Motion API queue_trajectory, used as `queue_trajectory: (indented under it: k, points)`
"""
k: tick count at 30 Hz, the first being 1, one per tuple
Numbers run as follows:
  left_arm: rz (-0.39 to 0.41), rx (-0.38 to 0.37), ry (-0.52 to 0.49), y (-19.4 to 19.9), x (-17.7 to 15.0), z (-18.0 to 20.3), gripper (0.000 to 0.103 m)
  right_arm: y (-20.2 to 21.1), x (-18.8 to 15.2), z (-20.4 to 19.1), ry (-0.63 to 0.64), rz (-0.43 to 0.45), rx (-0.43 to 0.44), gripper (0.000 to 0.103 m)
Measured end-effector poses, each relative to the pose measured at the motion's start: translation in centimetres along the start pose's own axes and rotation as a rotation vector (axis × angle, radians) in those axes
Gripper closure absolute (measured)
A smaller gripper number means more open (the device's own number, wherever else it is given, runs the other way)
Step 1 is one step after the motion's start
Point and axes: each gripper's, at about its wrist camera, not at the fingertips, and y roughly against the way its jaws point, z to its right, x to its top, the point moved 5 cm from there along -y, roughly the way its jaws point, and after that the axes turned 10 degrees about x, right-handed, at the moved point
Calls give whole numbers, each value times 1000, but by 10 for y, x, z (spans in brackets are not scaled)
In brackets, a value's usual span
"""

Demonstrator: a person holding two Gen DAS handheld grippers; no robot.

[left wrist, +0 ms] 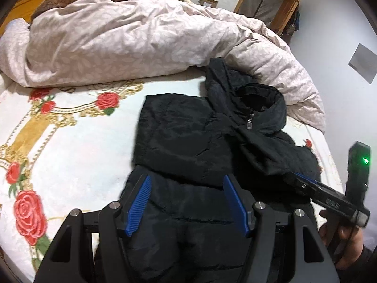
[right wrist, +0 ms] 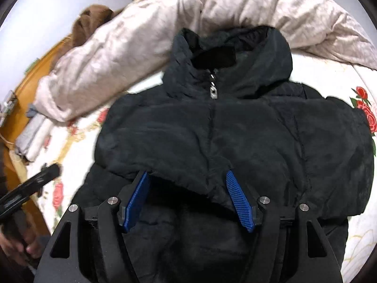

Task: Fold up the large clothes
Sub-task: 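Lift the sleeve with the right gripper, fold it across the body, release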

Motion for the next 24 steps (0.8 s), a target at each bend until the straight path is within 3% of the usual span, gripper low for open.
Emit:
queue_trajectory:
  k: [5,8,12,14,16,19,20,22,24]
  points:
    - [-31,-101,-9,-25,11,38,28,46,0,5,-19,116,28,29]
    - [-94,-149,-14,-57,12,62,28,68,-7,33,-38,157,-74,29]
    - [-181,-143,-71,-108,6,91,31,80,-20,81,-118,161,-198,29]
    - [-172,-154,-103,-112,6,101,76,82,-22,101,-138,152,-254,29]
    - [-106,-123,-155,-102,15,107,88,85,-20,116,-143,170,-302,32]
    - [-16,-55,-217,-92,28,109,90,86,-9,132,-153,189,-331,36]
    - [-18,-44,-217,-96,31,107,90,86,-7,134,-149,197,-333,36]
    - [-43,-15,-205,-111,34,101,90,76,4,138,-124,203,-341,50]
    - [-51,14,-204,-122,32,97,90,60,7,145,-110,169,-351,56]
